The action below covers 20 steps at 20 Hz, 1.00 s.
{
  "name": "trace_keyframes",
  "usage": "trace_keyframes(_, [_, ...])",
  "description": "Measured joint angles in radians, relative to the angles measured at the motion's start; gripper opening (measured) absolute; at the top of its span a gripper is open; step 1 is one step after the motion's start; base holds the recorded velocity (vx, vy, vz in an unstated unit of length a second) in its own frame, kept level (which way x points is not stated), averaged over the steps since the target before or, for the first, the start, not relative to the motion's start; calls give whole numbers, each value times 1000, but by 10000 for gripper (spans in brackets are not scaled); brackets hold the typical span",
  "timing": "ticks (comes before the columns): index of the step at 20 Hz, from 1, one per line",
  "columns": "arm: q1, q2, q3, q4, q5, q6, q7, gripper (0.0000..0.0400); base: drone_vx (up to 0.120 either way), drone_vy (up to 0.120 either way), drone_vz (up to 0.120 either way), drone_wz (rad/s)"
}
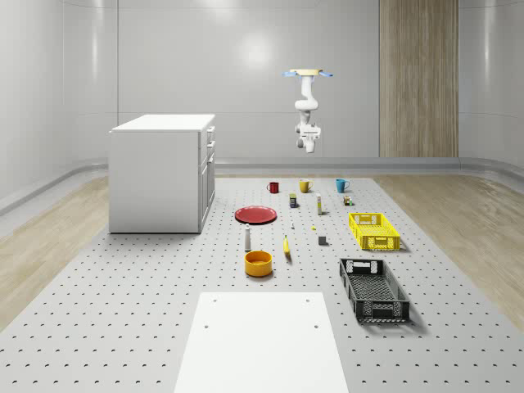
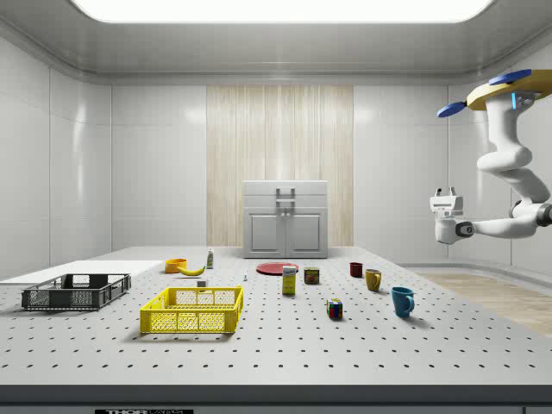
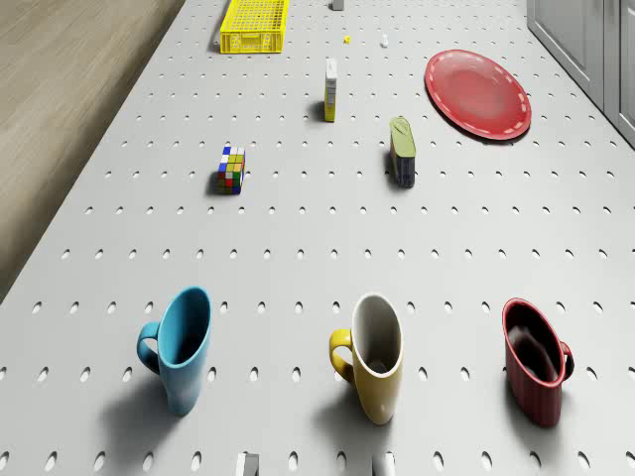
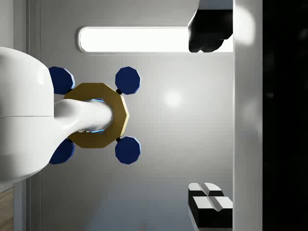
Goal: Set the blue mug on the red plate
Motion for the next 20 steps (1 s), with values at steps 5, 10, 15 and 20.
trace_keyframes(5, [-2, 19, 1, 106, 1, -84, -1, 400, 0, 0, 0, 0])
trace_keyframes(10, [-4, 53, 2, 206, 2, -145, -2, 400, 0, 0, 0, 0])
trace_keyframes(15, [-5, 76, 3, 266, 2, -178, -2, 400, 64, 72, 0, 0])
trace_keyframes(20, [-6, 84, 3, 289, 2, -189, -3, 400, 120, 120, 0, 0])
